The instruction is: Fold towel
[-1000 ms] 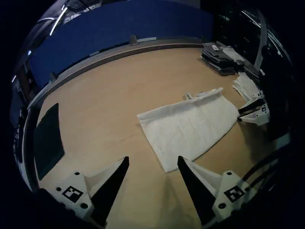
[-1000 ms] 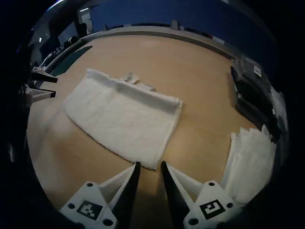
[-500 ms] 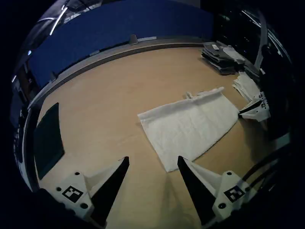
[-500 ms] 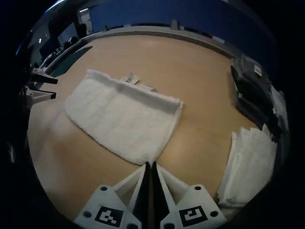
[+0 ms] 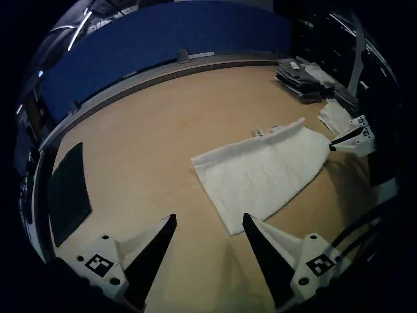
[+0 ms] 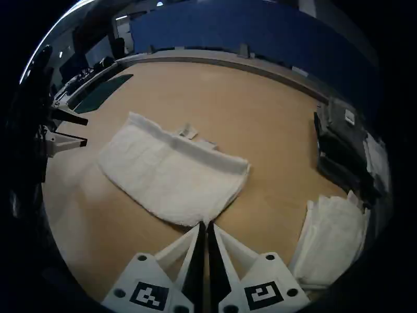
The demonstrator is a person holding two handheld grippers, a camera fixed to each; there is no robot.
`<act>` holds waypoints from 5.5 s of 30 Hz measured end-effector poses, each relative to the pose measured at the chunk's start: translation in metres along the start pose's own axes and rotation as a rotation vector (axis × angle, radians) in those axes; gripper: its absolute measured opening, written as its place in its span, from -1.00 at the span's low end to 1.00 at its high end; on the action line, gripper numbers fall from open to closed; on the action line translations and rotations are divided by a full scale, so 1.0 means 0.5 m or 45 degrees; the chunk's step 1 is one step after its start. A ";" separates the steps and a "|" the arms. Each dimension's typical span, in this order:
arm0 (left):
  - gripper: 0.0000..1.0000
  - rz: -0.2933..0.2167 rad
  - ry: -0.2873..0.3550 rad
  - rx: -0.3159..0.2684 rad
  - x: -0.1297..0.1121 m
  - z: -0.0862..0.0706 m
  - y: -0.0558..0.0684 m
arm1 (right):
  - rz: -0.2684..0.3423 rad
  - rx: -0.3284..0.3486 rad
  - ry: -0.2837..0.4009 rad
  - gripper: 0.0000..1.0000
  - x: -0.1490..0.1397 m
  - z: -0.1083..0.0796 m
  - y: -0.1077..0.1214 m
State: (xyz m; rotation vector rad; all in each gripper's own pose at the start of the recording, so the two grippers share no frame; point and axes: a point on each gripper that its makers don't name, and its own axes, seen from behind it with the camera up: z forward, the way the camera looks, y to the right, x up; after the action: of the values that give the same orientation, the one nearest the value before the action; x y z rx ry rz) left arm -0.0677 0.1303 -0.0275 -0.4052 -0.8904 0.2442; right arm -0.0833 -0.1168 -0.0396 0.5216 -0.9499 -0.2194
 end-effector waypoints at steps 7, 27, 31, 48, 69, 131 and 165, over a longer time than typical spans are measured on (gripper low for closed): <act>0.89 -0.001 0.011 0.007 0.005 -0.009 -0.009 | -0.049 0.014 0.043 -0.93 0.044 -0.016 -0.016; 0.89 -0.018 0.031 0.035 0.005 -0.031 -0.024 | -0.197 0.089 0.144 -0.93 0.175 -0.017 -0.083; 0.88 -0.024 0.034 0.042 0.004 -0.037 -0.029 | -0.231 0.114 0.159 -0.93 0.199 -0.015 -0.106; 0.89 -0.082 0.047 0.081 -0.022 -0.066 -0.069 | -0.369 0.231 0.186 -0.93 0.277 0.023 -0.230; 0.89 -0.136 0.045 0.118 -0.065 -0.088 -0.120 | -0.464 0.375 0.084 -0.93 0.243 0.116 -0.376; 0.89 -0.144 0.057 0.119 -0.065 -0.095 -0.102 | -0.304 0.257 0.029 0.66 0.082 0.095 -0.298; 0.89 -0.163 0.051 0.129 -0.081 -0.097 -0.115 | -0.195 0.229 -0.061 -0.80 0.023 0.150 -0.293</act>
State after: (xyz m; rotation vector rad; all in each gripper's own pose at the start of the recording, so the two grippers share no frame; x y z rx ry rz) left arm -0.0518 0.0523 -0.0577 -0.2576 -0.8571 0.1622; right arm -0.1313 -0.2713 -0.0719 0.7591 -0.9826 -0.2871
